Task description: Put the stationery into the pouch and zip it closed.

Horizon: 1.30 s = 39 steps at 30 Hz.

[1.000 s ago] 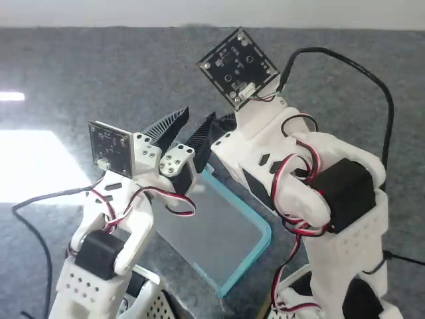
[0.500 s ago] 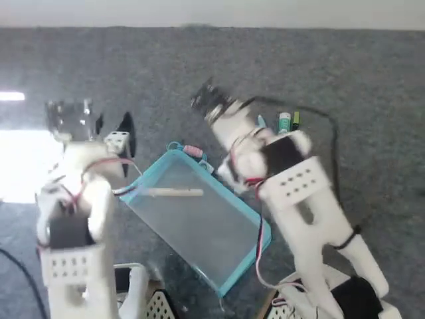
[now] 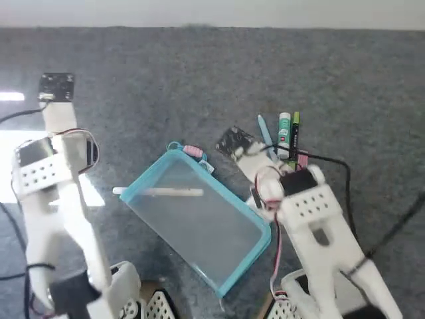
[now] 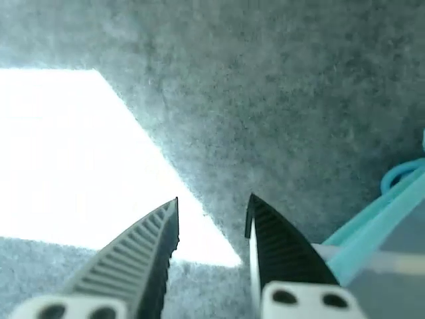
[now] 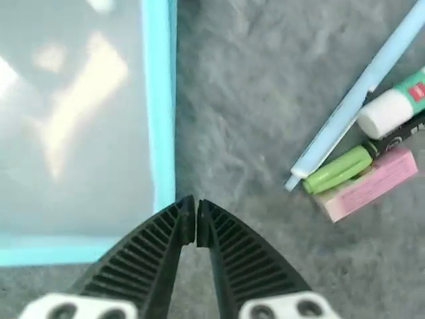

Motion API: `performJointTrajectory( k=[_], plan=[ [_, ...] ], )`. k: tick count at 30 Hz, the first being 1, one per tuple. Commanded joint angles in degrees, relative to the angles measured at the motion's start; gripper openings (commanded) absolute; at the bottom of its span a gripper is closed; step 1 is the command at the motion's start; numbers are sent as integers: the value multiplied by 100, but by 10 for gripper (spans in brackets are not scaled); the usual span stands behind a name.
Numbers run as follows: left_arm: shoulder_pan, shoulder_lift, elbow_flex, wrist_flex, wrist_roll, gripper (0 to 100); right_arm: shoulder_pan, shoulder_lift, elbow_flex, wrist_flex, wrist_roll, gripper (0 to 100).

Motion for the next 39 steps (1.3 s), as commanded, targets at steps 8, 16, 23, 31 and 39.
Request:
performJointTrajectory(
  k=[8,16,23,31,39],
  plan=[
    [132,1196,-418,378,-123,159,664,-602,510,699,844,9],
    [1178,1503,-365,1002,-105,159,1068,-171,563,1244,2057,9],
    [1881,1512,-365,1371,-105,159,1033,338,1090,549,2189,9],
    [2567,1459,-409,1679,-510,157,1033,1059,1143,-541,1415,9],
    [2919,1451,-681,1705,-791,156,1077,1226,1116,-848,1213,8]
  ],
)
